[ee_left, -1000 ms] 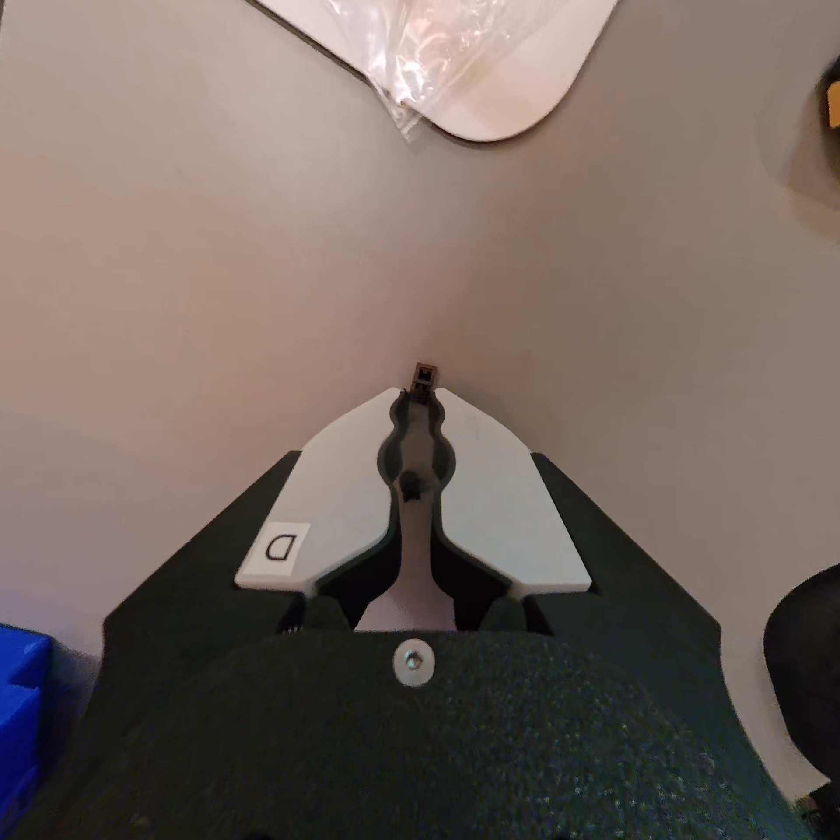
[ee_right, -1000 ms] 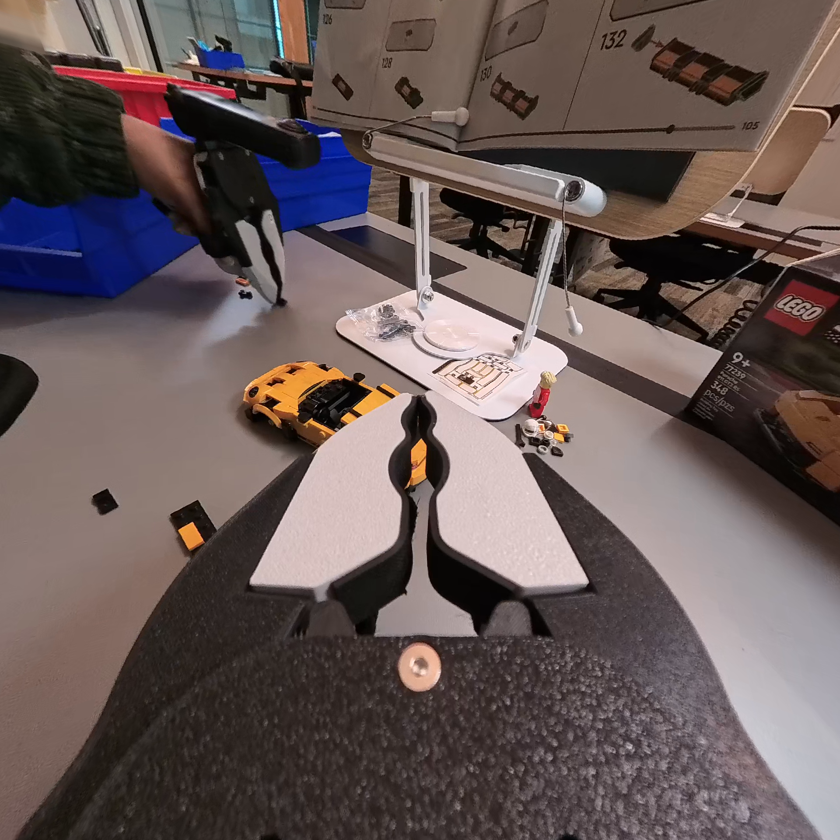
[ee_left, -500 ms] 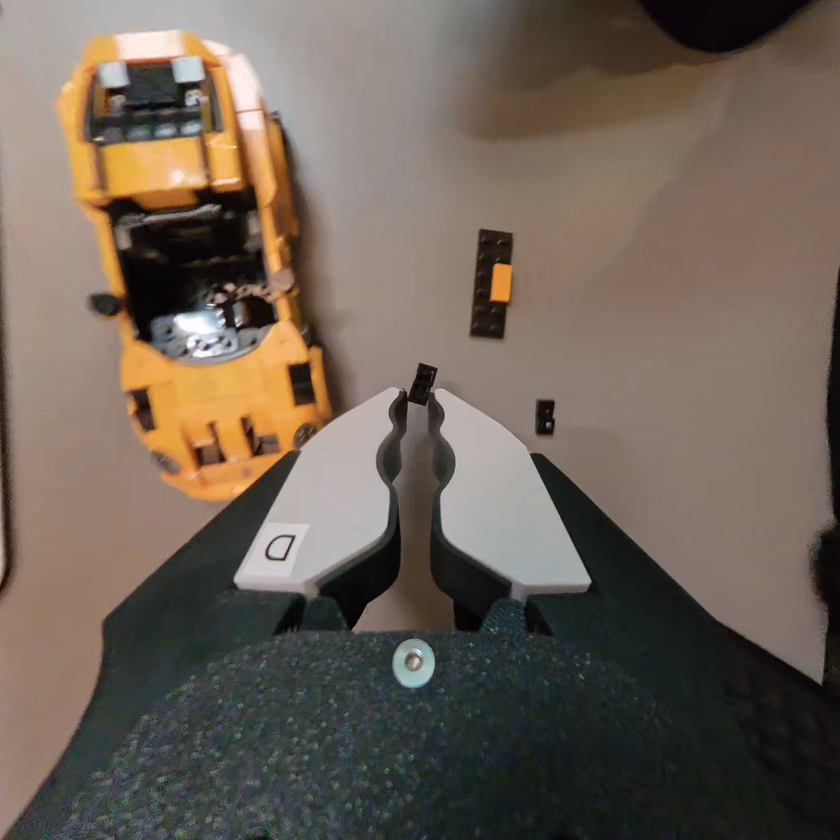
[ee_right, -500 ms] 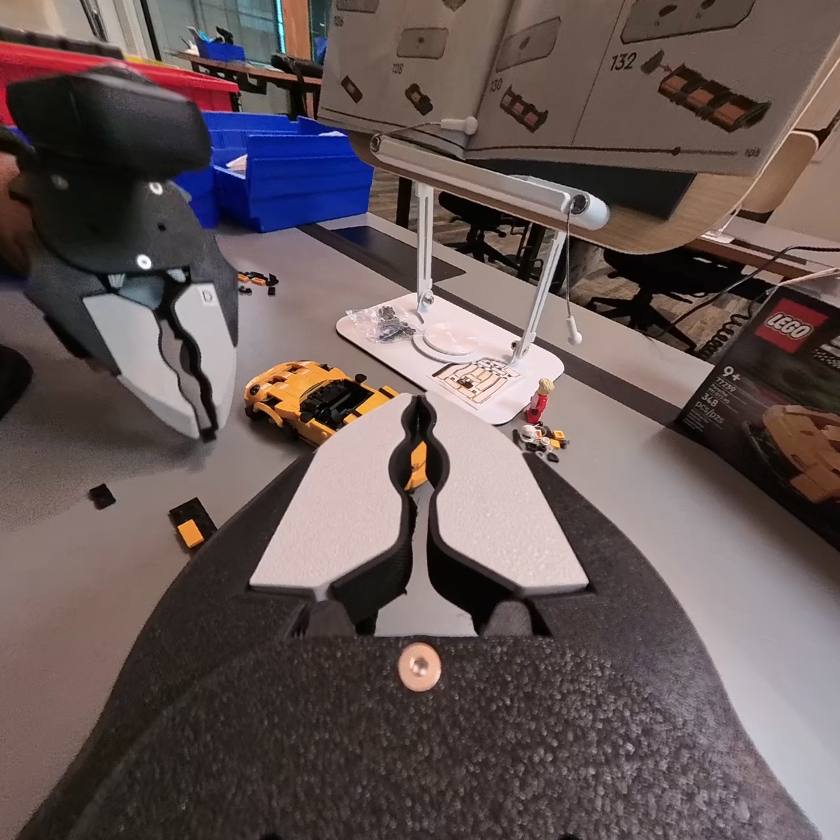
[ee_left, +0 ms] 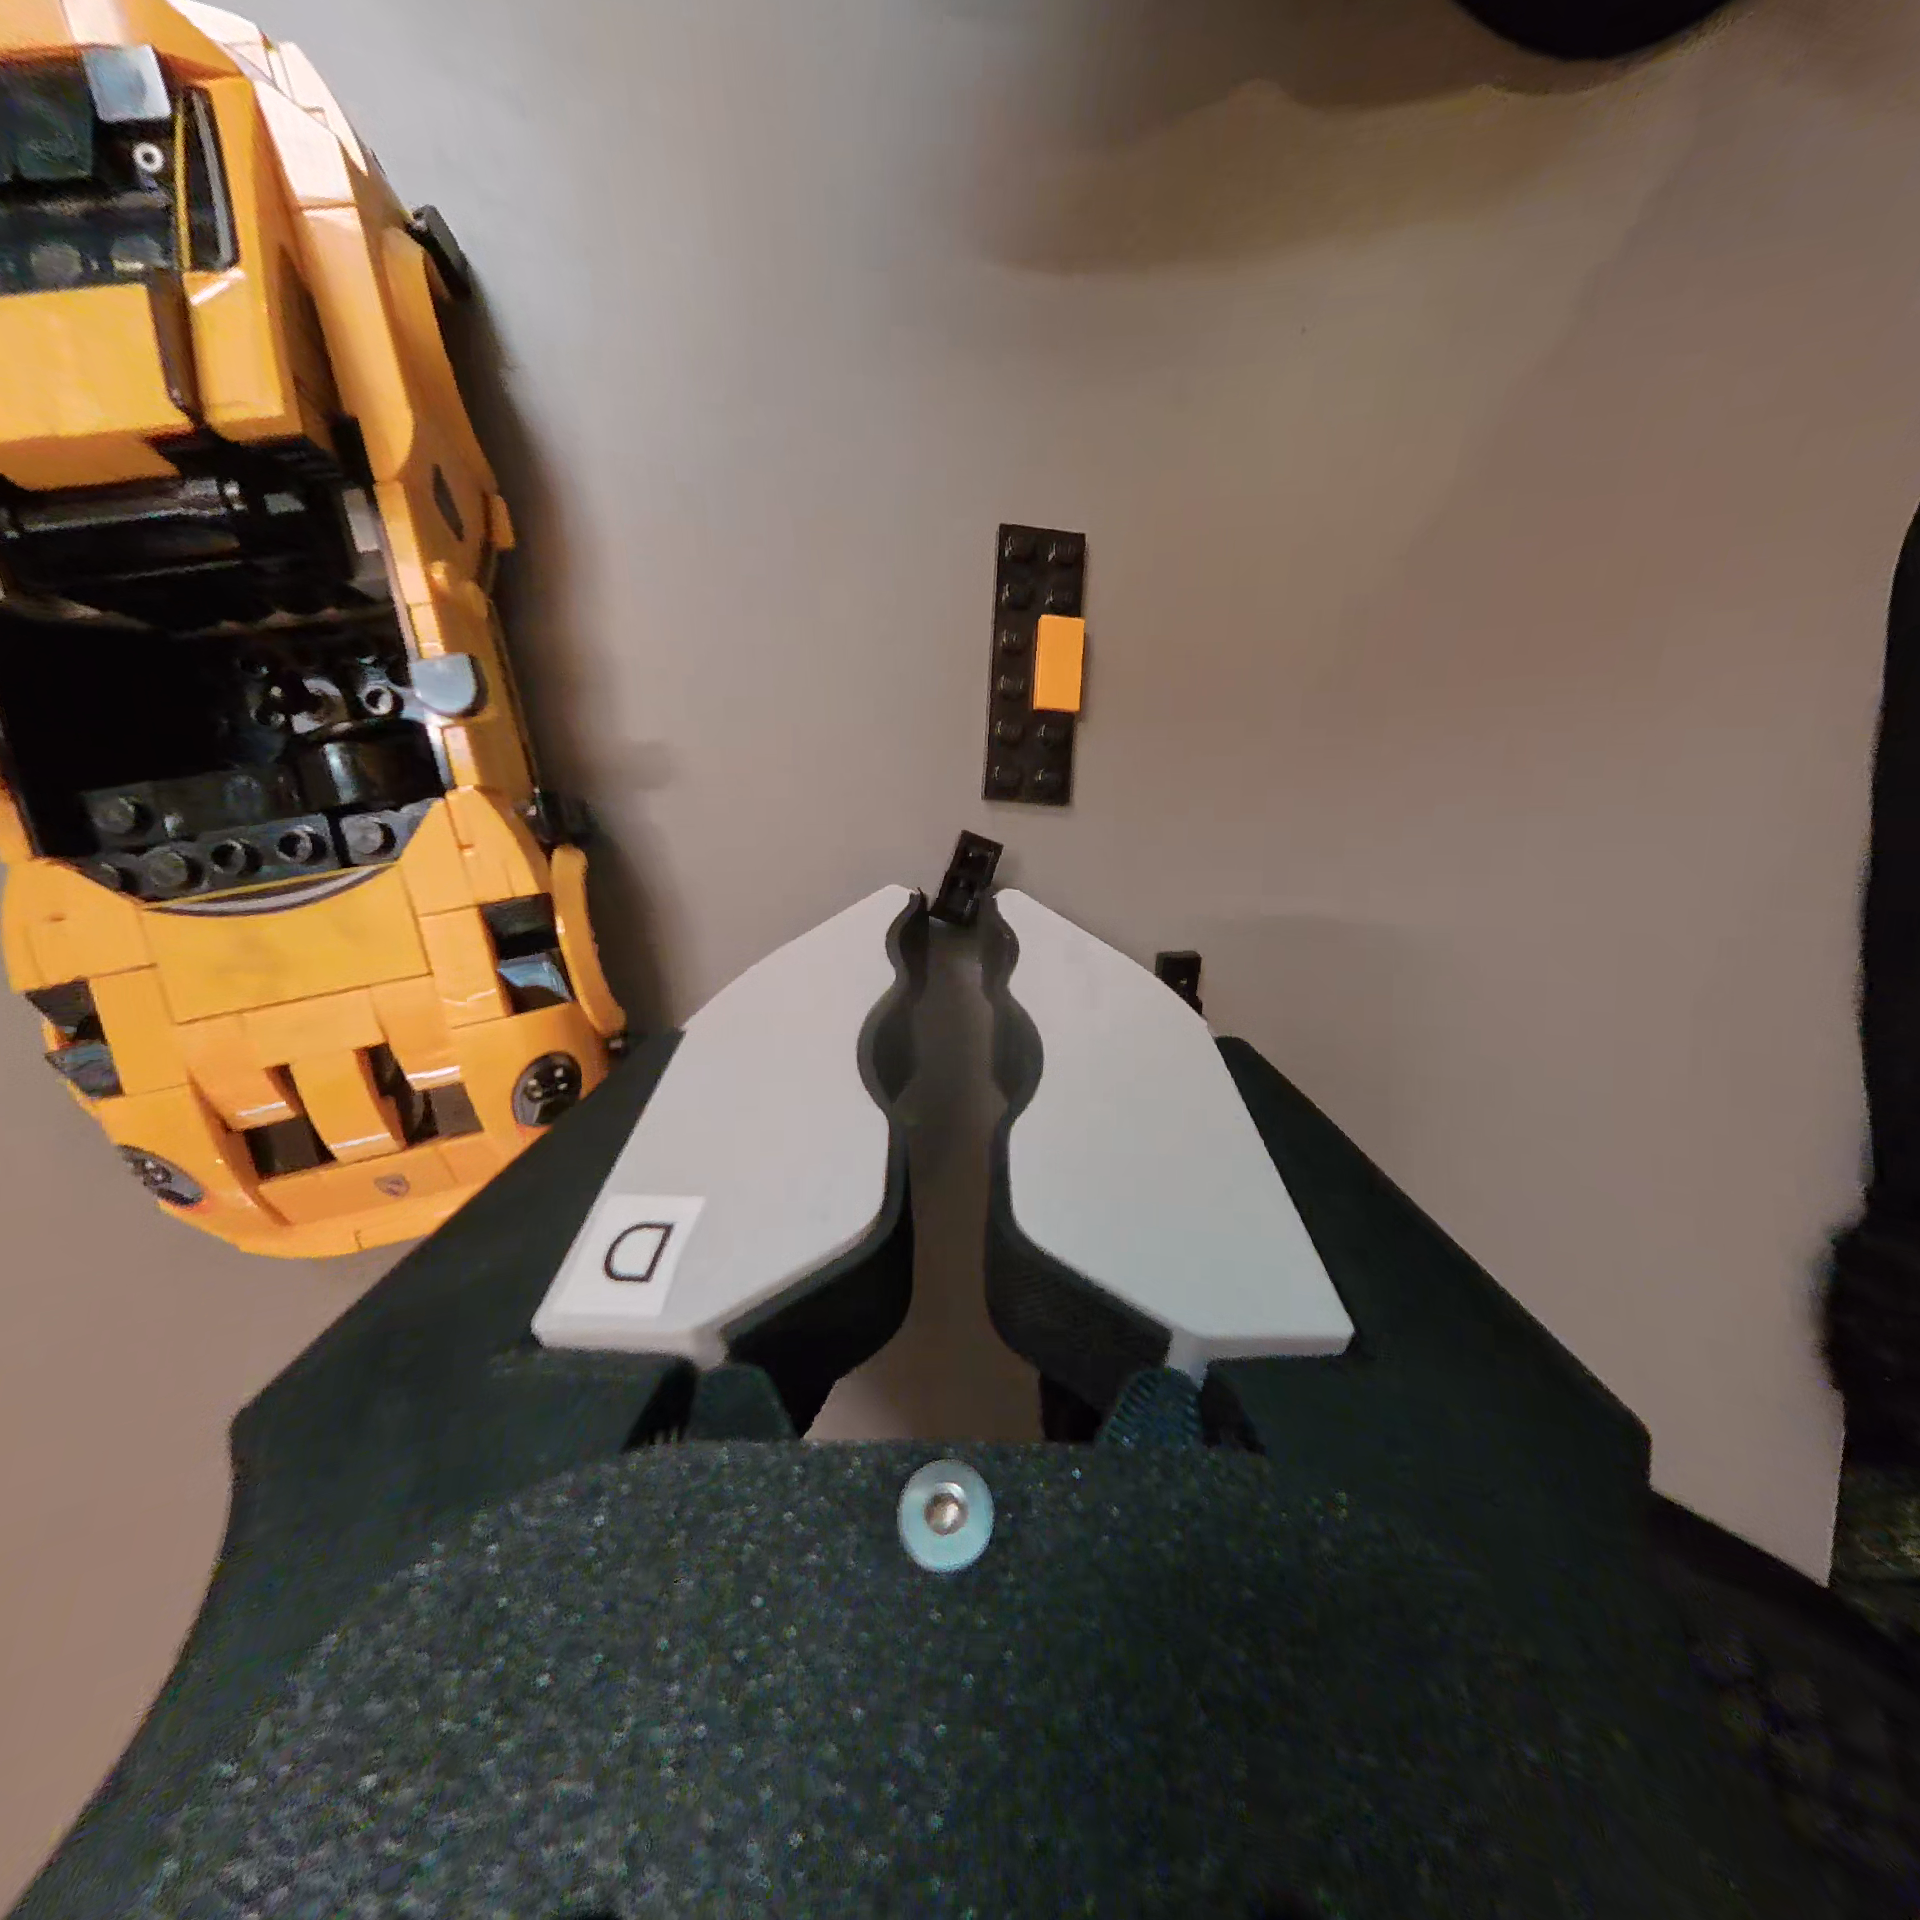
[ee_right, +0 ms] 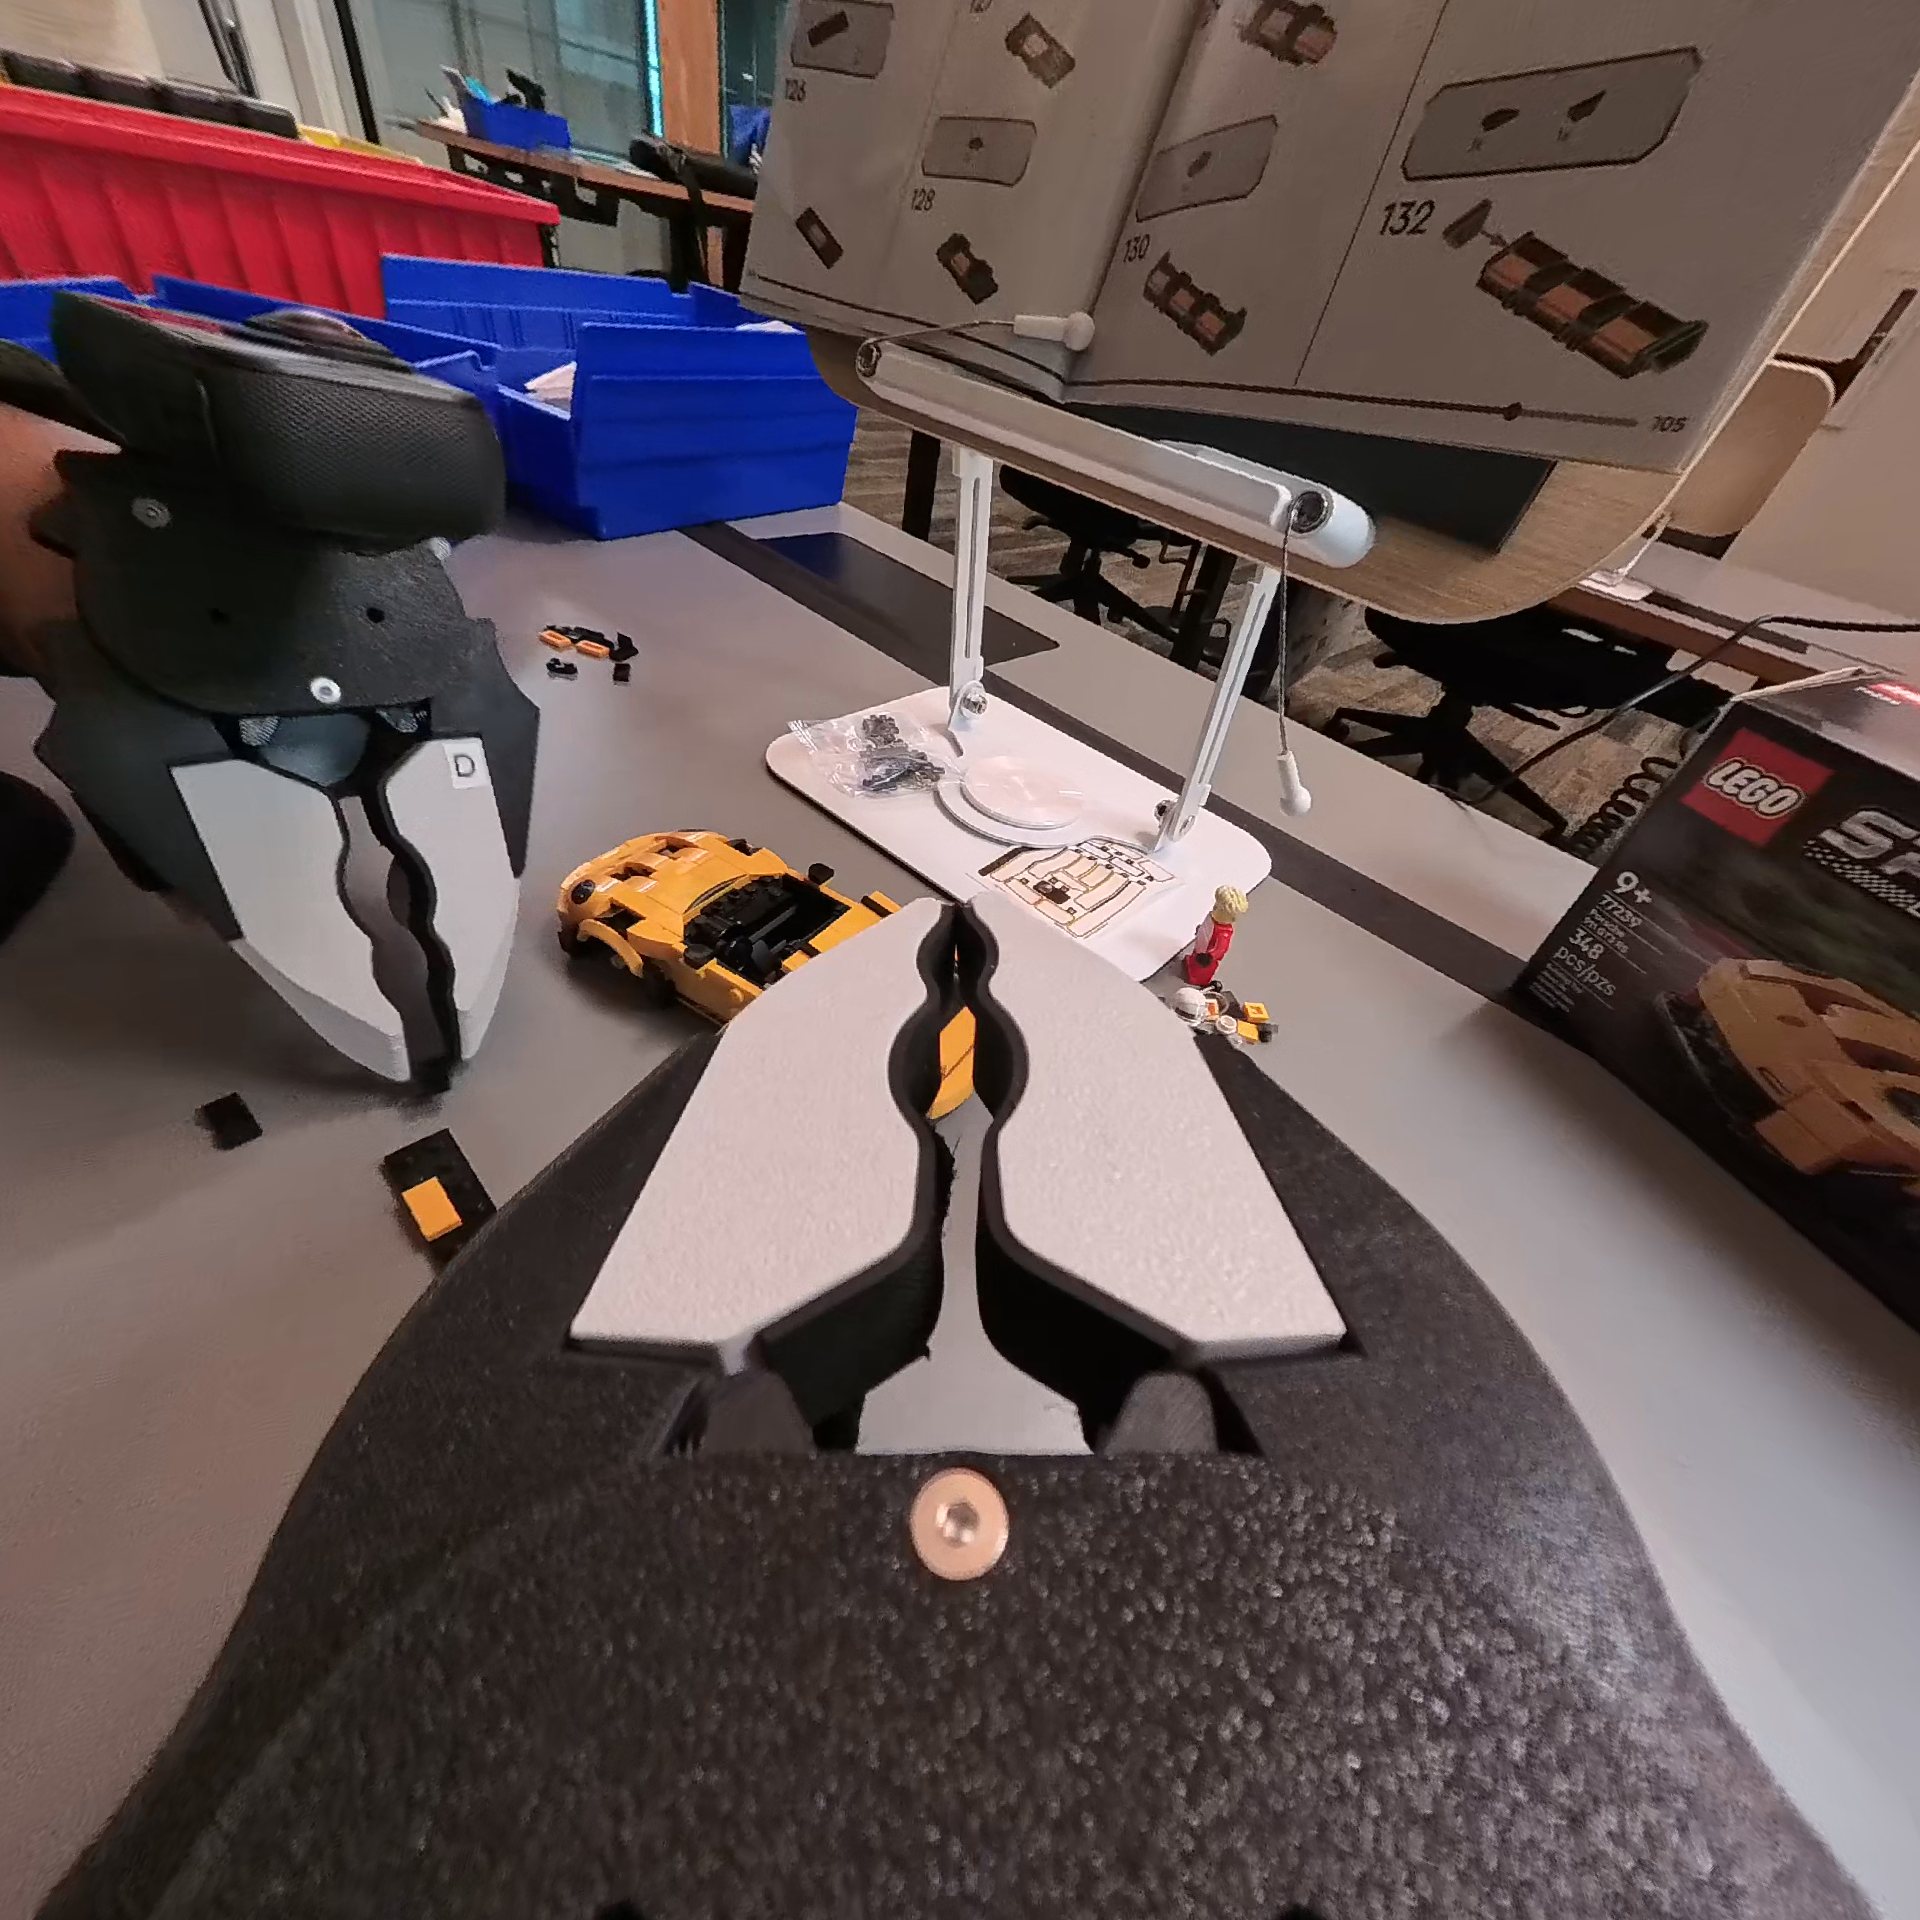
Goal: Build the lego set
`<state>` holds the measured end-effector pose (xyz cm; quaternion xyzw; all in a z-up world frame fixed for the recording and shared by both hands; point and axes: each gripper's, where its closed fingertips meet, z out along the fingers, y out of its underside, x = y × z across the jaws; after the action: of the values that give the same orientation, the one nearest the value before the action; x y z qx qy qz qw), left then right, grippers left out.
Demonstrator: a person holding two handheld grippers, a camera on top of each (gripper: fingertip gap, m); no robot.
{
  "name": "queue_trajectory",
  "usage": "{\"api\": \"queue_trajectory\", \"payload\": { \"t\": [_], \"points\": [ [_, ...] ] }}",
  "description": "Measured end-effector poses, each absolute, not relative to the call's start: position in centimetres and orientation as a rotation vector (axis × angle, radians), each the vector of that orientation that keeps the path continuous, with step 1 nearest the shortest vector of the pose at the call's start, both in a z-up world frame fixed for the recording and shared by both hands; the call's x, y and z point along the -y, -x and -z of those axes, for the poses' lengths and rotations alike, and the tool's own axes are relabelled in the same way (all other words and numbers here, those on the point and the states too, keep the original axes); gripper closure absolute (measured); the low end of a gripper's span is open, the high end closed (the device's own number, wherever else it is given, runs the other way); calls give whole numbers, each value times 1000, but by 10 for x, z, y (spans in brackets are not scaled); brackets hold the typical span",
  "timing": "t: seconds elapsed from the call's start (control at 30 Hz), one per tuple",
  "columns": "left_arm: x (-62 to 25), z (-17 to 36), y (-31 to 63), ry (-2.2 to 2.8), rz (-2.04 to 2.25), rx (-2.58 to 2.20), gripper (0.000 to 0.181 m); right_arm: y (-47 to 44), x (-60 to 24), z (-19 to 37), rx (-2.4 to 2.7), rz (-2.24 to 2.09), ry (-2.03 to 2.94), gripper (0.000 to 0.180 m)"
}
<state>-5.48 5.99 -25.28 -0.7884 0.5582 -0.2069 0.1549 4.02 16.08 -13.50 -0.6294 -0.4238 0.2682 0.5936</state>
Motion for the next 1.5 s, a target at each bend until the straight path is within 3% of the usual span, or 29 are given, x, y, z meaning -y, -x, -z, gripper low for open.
{"api": "queue_trajectory", "payload": {
  "t": [0.23, 0.5, 0.7, 0.83, 1.13, 1.37, 1.5],
  "points": [
    [-58, 244, 56, 2232, 600, -1539, 152, -39, -161, 137, 988, -618, 1467, 180],
    [-52, 244, 65, 2248, 591, -1510, 143, -37, -160, 140, 997, -612, 1472, 180],
    [-72, 212, 73, 2119, 520, -1325, 152, -38, -161, 137, 981, -606, 1464, 180],
    [-98, 155, 97, 1933, 450, -1002, 176, -45, -168, 130, 914, -589, 1455, 180],
    [-94, 55, 222, 1690, 85, -451, 181, -63, -177, 106, 738, -586, 1396, 180],
    [-50, 26, 367, 1824, -353, -187, 181, -62, -173, 98, 723, -587, 1364, 180],
    [-25, 39, 440, 2037, -476, -71, 176, -61, -171, 98, 730, -606, 1364, 180]
  ]
}}
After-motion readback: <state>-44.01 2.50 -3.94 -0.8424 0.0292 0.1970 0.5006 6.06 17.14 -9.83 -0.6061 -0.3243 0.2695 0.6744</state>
